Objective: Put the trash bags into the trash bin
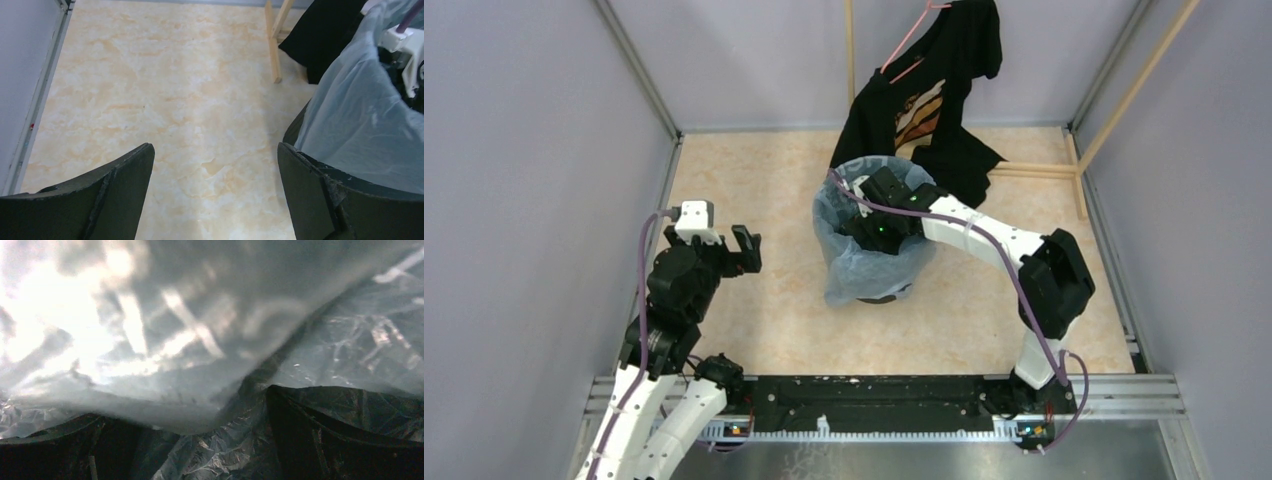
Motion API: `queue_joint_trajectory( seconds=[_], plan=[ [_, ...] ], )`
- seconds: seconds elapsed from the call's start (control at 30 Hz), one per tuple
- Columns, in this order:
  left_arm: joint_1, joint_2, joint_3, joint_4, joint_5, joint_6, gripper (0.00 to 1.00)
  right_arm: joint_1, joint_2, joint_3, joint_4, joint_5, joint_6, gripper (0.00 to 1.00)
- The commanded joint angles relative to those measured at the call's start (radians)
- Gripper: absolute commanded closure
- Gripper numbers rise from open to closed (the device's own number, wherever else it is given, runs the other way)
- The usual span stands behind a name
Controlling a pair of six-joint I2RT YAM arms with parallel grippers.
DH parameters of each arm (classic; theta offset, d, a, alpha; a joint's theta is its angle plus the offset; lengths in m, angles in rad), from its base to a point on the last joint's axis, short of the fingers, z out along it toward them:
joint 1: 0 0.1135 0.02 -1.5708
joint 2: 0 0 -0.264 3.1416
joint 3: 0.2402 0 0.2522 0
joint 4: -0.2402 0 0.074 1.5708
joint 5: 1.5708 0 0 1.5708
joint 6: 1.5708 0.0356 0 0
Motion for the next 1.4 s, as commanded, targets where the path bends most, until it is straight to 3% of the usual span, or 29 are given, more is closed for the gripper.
queue_joint_trajectory(
  seconds=[0.0,0.8,1.03,1.37],
  plan=[
    [0.003,-0.001,-0.038,0.058,-0.030,0.061,0.01,-0.007,0.059,0.037,0.010,-0.049,0.012,0.11],
    [0.003,0.009,-0.061,0.077,0.000,0.077,0.01,-0.022,0.183,-0.120,0.211,-0.101,0.055,0.09],
    [0.003,0.017,-0.062,0.077,0.000,0.078,0.01,-0.021,0.121,-0.083,0.170,-0.092,0.060,0.09],
    [0.004,0.009,-0.061,0.073,-0.004,0.075,0.01,-0.020,0.045,0.071,-0.016,-0.022,0.107,0.08]
  ],
)
